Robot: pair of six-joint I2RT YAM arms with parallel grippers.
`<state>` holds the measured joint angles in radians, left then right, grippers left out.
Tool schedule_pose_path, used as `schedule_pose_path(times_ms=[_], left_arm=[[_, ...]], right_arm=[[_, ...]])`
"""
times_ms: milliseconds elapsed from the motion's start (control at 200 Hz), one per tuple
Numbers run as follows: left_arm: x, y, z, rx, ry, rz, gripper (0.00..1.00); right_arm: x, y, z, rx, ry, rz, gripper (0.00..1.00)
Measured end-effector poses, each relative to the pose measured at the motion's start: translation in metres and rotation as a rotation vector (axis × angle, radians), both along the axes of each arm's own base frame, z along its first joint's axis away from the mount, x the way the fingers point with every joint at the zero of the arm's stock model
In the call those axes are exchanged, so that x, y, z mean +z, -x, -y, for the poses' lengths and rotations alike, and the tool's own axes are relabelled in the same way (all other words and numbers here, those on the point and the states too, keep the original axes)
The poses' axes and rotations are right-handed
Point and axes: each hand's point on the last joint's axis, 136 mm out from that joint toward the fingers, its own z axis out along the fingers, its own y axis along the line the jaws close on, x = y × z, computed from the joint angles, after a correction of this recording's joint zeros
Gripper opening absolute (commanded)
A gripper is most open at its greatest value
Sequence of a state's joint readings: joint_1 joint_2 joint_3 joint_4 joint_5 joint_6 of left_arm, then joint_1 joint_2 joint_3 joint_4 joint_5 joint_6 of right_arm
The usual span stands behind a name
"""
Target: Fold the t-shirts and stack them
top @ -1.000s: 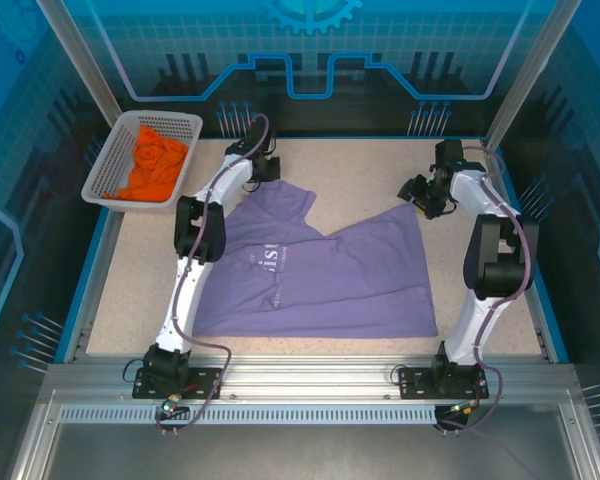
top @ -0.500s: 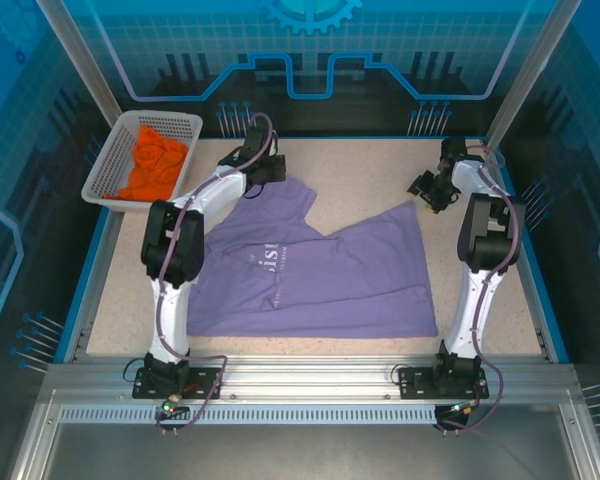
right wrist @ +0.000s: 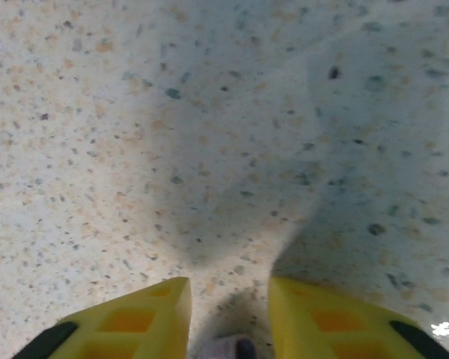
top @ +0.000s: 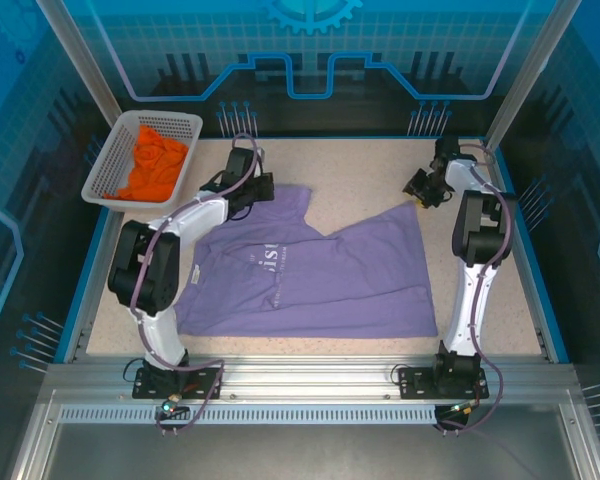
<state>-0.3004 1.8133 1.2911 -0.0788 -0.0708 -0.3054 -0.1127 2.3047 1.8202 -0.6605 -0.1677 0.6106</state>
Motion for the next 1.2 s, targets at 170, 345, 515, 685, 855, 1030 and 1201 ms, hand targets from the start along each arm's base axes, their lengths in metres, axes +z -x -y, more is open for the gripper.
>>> schedule_pose_path(times_ms=[170,345,515,685,855,1030,1201], left_arm=[[0.024,0.019,-0.003,-0.007,0.034,0.048,0.00],[0.034,0.033,-0.004,-0.021,0.050,0.065,0.00],[0.038,0.050,-0.006,-0.038,0.063,0.066,0.00],[0.057,0.086,-0.013,-0.056,0.083,0.088,0.00],[0.063,0.139,-0.030,-0.034,0.106,0.092,0.00],[0.035,0.198,-0.058,0.067,0.123,-0.001,0.00],[-0.007,0.241,-0.079,0.200,0.144,-0.153,0.00]], right_arm=[[0.000,0.010,-0.010,0.017,-0.028,0.010,0.18],[-0.003,0.023,-0.028,0.055,-0.064,-0.008,0.04],[0.010,0.032,-0.036,0.084,-0.065,0.018,0.00],[0.040,0.052,-0.039,0.110,-0.049,0.088,0.00],[0.062,0.100,-0.046,0.134,-0.058,0.142,0.00],[0.048,0.168,-0.058,0.145,-0.096,0.092,0.00],[0.007,0.230,-0.061,0.095,-0.126,-0.056,0.03]])
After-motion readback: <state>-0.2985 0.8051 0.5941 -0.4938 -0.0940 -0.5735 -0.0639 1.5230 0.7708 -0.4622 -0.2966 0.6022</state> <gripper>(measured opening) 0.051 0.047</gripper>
